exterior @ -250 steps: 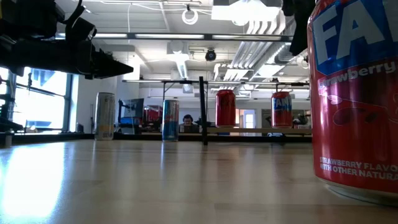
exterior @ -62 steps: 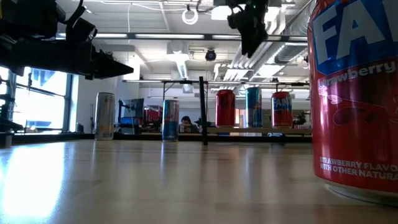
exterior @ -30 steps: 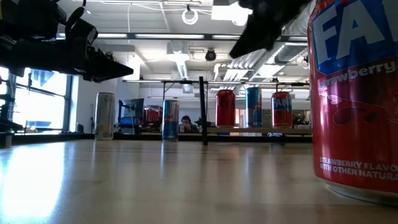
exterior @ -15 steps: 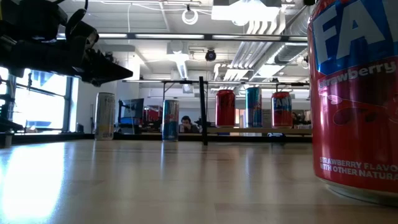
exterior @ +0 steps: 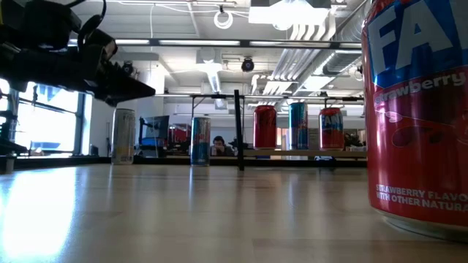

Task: Place canned beverage on shelf
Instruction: Put the bottom white-yellow soda can on the shelf

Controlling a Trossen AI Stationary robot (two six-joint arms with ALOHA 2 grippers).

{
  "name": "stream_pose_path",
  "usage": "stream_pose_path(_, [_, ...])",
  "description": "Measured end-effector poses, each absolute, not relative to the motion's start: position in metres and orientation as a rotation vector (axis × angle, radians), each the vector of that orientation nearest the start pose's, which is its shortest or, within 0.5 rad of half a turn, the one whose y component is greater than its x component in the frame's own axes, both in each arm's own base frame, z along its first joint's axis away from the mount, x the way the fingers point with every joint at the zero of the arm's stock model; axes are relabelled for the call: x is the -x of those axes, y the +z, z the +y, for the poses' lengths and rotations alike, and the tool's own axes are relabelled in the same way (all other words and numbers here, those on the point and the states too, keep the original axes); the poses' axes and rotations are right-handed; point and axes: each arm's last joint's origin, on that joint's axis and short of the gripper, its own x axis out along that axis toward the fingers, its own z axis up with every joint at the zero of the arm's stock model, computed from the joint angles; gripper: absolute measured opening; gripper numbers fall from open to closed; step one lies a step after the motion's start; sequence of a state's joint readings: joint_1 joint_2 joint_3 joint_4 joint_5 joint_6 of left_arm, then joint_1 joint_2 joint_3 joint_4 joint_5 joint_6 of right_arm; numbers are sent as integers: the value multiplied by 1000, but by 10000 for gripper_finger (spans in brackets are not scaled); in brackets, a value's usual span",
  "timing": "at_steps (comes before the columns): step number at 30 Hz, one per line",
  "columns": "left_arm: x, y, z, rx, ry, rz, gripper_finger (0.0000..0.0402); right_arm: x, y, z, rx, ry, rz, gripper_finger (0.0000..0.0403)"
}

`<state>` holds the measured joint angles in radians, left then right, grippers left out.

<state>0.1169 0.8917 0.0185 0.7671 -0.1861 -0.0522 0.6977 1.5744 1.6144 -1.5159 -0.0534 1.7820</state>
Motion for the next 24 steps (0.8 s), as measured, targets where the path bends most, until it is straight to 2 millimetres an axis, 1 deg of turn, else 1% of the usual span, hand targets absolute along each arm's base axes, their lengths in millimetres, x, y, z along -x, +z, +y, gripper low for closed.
stream_pose_path(9, [-151, 148, 23, 81, 304, 108, 0, -198, 354, 213, -1084, -889, 1482, 0])
stream_pose_path(12, [-151, 148, 23, 95, 305, 107, 1, -193, 351, 223, -1099, -926, 1512, 0])
stream_pose_path(15, [-151, 148, 23, 99, 305, 107, 1, -189, 343, 232, -1096, -981, 1586, 9])
stream_pose_path(18, [-151, 147, 23, 105, 306, 111, 1, -187, 337, 241, -1102, -1031, 1643, 38])
stream_pose_path(21, [-151, 146, 23, 107, 306, 121, 1, -185, 333, 248, -1106, -1077, 1677, 81])
stream_pose_path(24, [-151, 145, 23, 106, 307, 138, 1, -183, 331, 251, -1116, -1110, 1673, 125])
